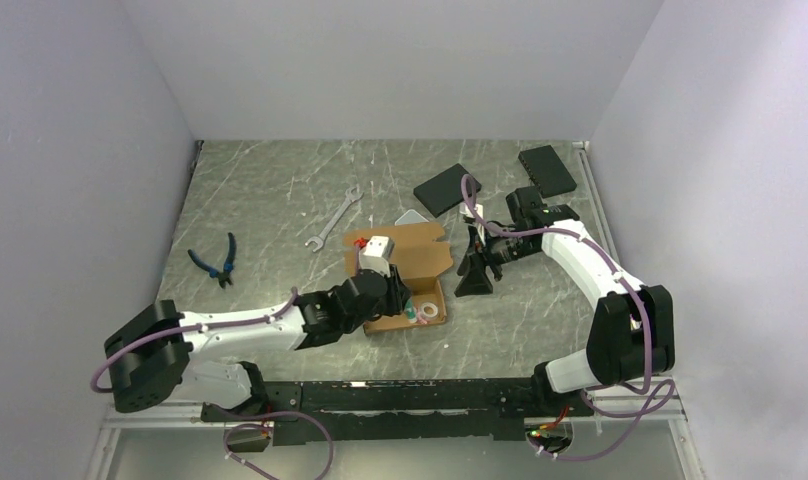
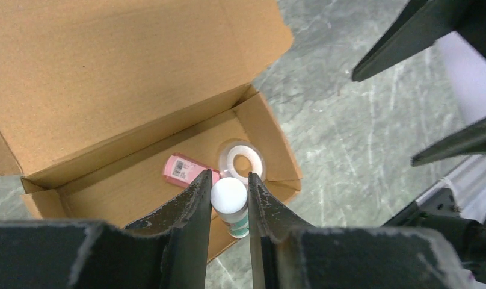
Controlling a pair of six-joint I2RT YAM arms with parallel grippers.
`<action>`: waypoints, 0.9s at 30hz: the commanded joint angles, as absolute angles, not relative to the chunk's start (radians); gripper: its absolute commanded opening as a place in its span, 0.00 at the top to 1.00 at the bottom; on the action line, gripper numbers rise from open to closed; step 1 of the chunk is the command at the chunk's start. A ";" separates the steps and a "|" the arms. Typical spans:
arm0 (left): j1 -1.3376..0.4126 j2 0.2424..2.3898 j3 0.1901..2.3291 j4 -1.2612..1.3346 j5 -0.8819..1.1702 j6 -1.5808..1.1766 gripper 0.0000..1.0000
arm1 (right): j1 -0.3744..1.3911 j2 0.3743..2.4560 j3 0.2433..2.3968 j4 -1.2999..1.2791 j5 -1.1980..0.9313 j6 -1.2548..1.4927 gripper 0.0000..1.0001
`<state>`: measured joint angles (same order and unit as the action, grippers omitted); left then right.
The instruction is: Fold the paper box
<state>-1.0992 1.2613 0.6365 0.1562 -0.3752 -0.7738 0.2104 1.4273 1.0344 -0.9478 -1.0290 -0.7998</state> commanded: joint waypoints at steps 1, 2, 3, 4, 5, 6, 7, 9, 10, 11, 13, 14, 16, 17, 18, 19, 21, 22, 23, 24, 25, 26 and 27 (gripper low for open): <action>-1.103 1.305 0.713 0.060 -0.436 -0.771 0.86 | 0.204 1.428 1.031 -0.925 -1.042 -0.805 0.28; -1.102 1.311 0.715 0.062 -0.439 -0.775 0.84 | 0.204 1.428 1.031 -0.926 -1.043 -0.807 0.28; -1.102 1.313 0.714 0.069 -0.443 -0.781 0.81 | 0.204 1.429 1.030 -0.925 -1.043 -0.807 0.28; -1.101 1.314 0.711 0.075 -0.448 -0.790 0.76 | 0.204 1.429 1.029 -0.925 -1.043 -0.808 0.28; -1.101 1.314 0.708 0.078 -0.455 -0.798 0.72 | 0.204 1.429 1.030 -0.925 -1.043 -0.808 0.28; -1.101 1.314 0.706 0.074 -0.463 -0.808 0.66 | 0.204 1.430 1.030 -0.926 -1.043 -0.810 0.28; -1.101 1.312 0.706 0.068 -0.473 -0.817 0.60 | 0.204 1.430 1.029 -0.927 -1.043 -0.810 0.28; -1.100 1.309 0.710 0.035 -0.493 -0.840 0.48 | 0.204 1.430 1.029 -0.927 -1.043 -0.810 0.28; -1.100 1.307 0.715 0.014 -0.502 -0.848 0.42 | 0.204 1.430 1.029 -0.927 -1.044 -0.810 0.28; -1.100 1.302 0.719 0.003 -0.507 -0.852 0.39 | 0.204 1.430 1.029 -0.927 -1.045 -0.811 0.28; -1.099 1.284 0.725 -0.039 -0.511 -0.852 0.35 | 0.204 1.430 1.030 -0.928 -1.044 -0.811 0.28; -1.099 1.273 0.727 -0.051 -0.509 -0.847 0.32 | 0.204 1.429 1.031 -0.928 -1.044 -0.812 0.28; -1.097 1.241 0.730 -0.083 -0.504 -0.819 0.27 | 0.204 1.427 1.030 -0.928 -1.042 -0.813 0.28; -1.095 1.220 0.730 -0.103 -0.502 -0.804 0.24 | 0.204 1.425 1.030 -0.928 -1.042 -0.814 0.28; -1.092 1.198 0.730 -0.130 -0.502 -0.789 0.21 | 0.204 1.425 1.029 -0.929 -1.042 -0.815 0.28; -1.088 1.174 0.728 -0.154 -0.502 -0.774 0.20 | 0.203 1.424 1.029 -0.930 -1.043 -0.817 0.28; -1.074 1.114 0.708 -0.189 -0.499 -0.745 0.16 | 0.202 1.426 1.030 -0.932 -1.045 -0.819 0.28; -1.062 1.078 0.683 -0.188 -0.485 -0.731 0.14 | 0.202 1.427 1.030 -0.933 -1.045 -0.820 0.28; -1.040 1.036 0.655 -0.177 -0.461 -0.719 0.12 | 0.202 1.427 1.031 -0.933 -1.043 -0.821 0.28; -1.009 0.972 0.620 -0.162 -0.429 -0.721 0.10 | 0.202 1.427 1.031 -0.933 -1.043 -0.821 0.28; -0.958 0.921 0.567 -0.138 -0.387 -0.724 0.08 | 0.202 1.427 1.030 -0.934 -1.043 -0.822 0.28; -0.913 0.867 0.530 -0.117 -0.327 -0.728 0.07 | 0.202 1.428 1.029 -0.933 -1.042 -0.823 0.28; -0.872 0.815 0.493 -0.099 -0.294 -0.735 0.05 | 0.202 1.428 1.029 -0.933 -1.041 -0.822 0.28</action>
<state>-1.0004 0.9768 0.6125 -0.1284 -0.4213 -0.7528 0.2066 1.4322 1.0309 -0.9482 -1.0264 -0.8013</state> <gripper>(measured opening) 0.924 0.720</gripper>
